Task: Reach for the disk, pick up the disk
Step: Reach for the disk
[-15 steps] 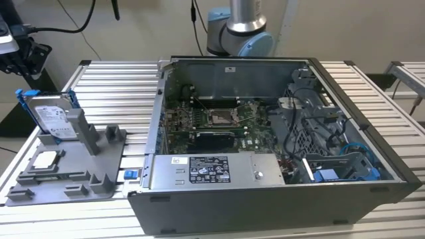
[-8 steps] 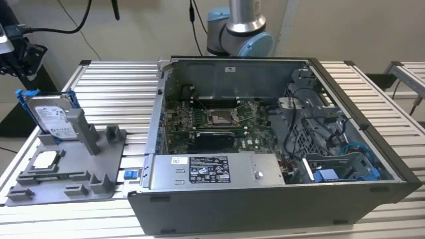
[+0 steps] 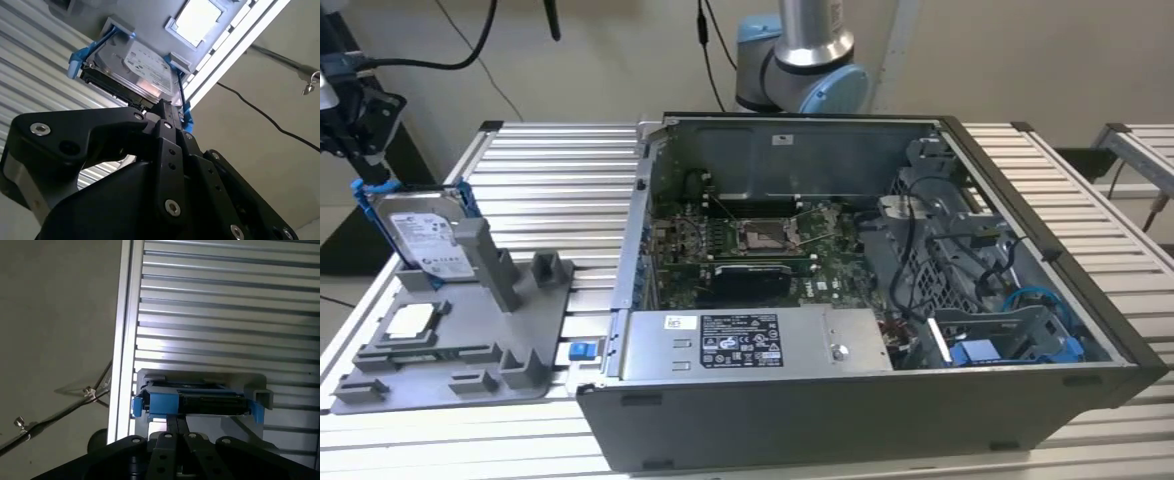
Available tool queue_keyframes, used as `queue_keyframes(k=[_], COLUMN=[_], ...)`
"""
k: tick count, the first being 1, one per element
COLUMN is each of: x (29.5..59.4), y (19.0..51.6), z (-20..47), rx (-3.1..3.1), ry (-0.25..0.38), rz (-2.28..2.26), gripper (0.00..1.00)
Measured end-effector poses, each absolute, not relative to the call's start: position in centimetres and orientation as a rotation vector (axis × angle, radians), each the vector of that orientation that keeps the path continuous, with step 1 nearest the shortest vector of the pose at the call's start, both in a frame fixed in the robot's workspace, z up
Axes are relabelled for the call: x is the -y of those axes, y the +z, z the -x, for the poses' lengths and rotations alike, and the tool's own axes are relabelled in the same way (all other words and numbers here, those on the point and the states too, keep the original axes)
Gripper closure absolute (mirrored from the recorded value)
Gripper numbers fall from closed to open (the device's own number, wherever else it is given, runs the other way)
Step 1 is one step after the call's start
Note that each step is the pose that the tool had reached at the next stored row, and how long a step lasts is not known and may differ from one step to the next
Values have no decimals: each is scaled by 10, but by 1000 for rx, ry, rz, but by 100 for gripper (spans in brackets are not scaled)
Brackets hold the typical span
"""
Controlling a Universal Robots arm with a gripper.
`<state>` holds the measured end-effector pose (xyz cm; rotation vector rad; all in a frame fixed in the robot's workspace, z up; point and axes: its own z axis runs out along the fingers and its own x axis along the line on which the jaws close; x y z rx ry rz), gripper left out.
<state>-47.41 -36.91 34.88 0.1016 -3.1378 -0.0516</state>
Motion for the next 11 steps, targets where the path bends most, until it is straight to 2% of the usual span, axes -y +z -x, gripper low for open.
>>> queue_keyframes(k=[11], x=[369], y=[349], z=[474], rx=[3138], ry=[-52], rz=[-104], gripper=[100])
